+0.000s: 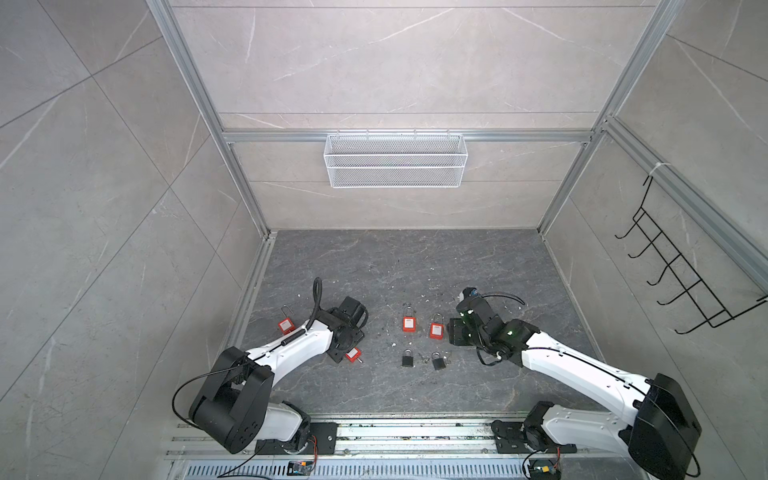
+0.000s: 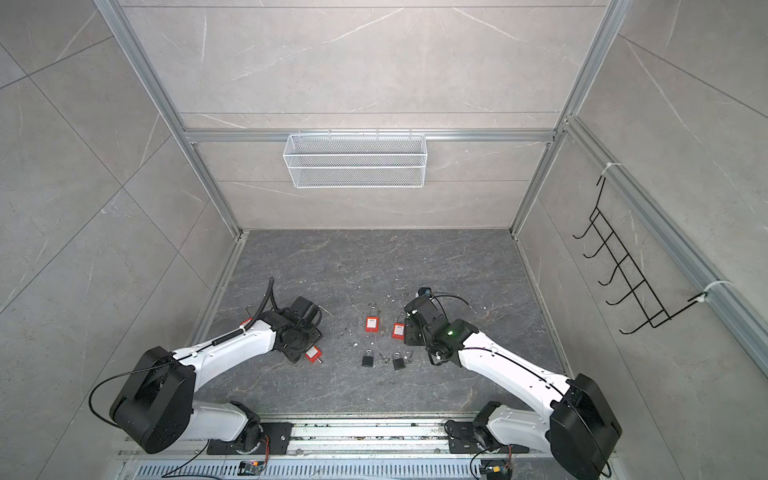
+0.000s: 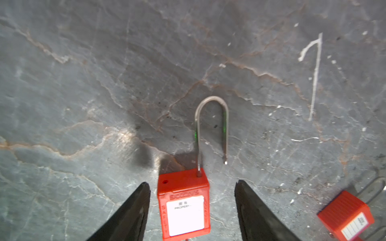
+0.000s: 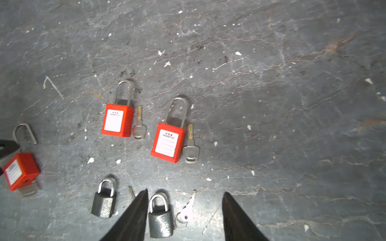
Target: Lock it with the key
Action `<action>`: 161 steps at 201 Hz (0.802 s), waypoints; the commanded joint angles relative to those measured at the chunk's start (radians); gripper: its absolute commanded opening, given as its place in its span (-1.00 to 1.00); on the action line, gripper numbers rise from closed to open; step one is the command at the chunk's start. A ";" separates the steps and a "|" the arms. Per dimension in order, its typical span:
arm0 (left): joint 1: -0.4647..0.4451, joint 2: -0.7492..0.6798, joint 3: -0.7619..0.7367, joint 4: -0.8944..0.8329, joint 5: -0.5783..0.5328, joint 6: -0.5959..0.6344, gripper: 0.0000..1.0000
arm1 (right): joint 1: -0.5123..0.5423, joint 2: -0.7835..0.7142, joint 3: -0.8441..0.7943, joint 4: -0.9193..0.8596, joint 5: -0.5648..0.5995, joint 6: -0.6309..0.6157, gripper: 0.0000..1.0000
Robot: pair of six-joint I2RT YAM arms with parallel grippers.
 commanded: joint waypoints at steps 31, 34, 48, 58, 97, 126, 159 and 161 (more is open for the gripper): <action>0.038 -0.129 0.061 -0.049 -0.076 0.228 0.47 | 0.072 0.119 0.162 -0.114 -0.027 -0.060 0.16; 0.049 -0.140 0.062 -0.052 -0.071 0.248 0.47 | 0.078 0.131 0.175 -0.122 -0.026 -0.061 0.16; 0.115 -0.178 0.064 -0.061 -0.034 0.363 0.47 | 0.110 0.189 0.231 -0.151 -0.017 -0.074 0.16; 0.181 -0.199 0.068 -0.067 0.013 0.457 0.47 | 0.135 0.235 0.274 -0.168 -0.011 -0.080 0.16; 0.436 -0.194 0.124 -0.131 0.200 0.786 0.47 | 0.216 0.440 0.447 -0.207 -0.031 -0.100 0.16; 0.543 -0.170 0.122 -0.130 0.278 0.902 0.48 | 0.247 0.604 0.589 -0.256 -0.088 -0.113 0.17; 0.611 -0.124 0.118 -0.097 0.389 0.946 0.49 | 0.296 0.764 0.757 -0.358 -0.079 -0.132 0.19; 0.612 -0.122 0.117 -0.096 0.394 0.948 0.49 | 0.298 0.772 0.766 -0.364 -0.080 -0.135 0.19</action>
